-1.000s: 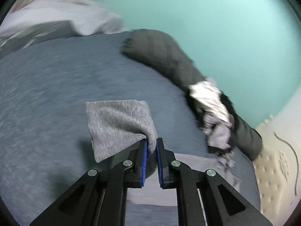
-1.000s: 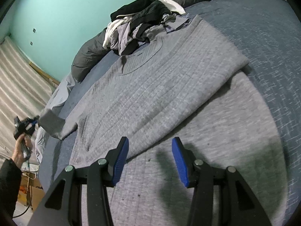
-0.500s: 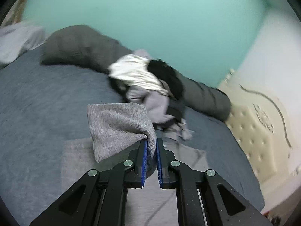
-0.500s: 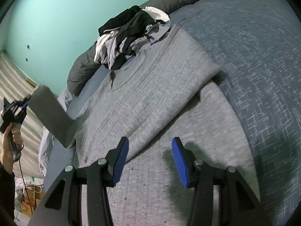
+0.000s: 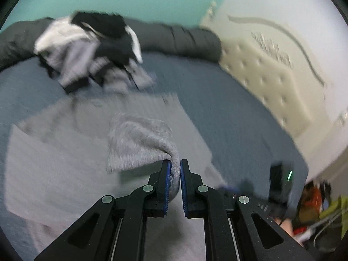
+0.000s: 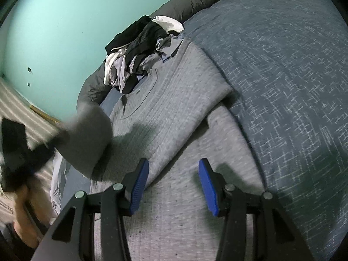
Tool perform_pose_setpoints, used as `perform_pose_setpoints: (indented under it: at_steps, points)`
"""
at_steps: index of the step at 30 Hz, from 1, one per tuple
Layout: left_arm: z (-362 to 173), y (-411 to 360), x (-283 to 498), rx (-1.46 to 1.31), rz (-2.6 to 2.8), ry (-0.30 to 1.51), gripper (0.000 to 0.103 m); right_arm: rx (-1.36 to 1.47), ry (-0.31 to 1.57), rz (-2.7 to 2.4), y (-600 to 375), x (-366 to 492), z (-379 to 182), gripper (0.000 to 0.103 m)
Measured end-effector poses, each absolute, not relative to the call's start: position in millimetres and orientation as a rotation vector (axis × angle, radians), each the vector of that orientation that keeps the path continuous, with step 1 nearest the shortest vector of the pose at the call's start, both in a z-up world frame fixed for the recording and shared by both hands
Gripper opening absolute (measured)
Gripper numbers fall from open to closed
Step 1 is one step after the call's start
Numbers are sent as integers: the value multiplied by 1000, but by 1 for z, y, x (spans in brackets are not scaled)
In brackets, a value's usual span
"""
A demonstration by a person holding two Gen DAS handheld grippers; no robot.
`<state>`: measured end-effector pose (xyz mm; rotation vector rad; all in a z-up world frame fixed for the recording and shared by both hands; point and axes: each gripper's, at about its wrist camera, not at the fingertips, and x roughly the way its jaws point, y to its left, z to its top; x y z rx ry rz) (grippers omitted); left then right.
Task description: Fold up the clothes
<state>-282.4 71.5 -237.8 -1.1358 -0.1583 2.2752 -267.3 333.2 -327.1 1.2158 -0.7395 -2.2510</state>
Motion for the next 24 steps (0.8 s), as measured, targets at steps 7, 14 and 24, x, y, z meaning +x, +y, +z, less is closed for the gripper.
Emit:
perform_pose_setpoints:
  at_steps: [7,14,24]
  points:
    - [-290,85,-259,-1272,2221,-115,48,1224,-806,-2229,342,-269,-331,49]
    - [-274,39,-242,-1225,2278,-158,67,1211,-827,-2181,334,-268,-330,49]
    - [-310,-52,-222,-1308,2446,-314,67,1221,-689,-2142,295,-259,-325,49]
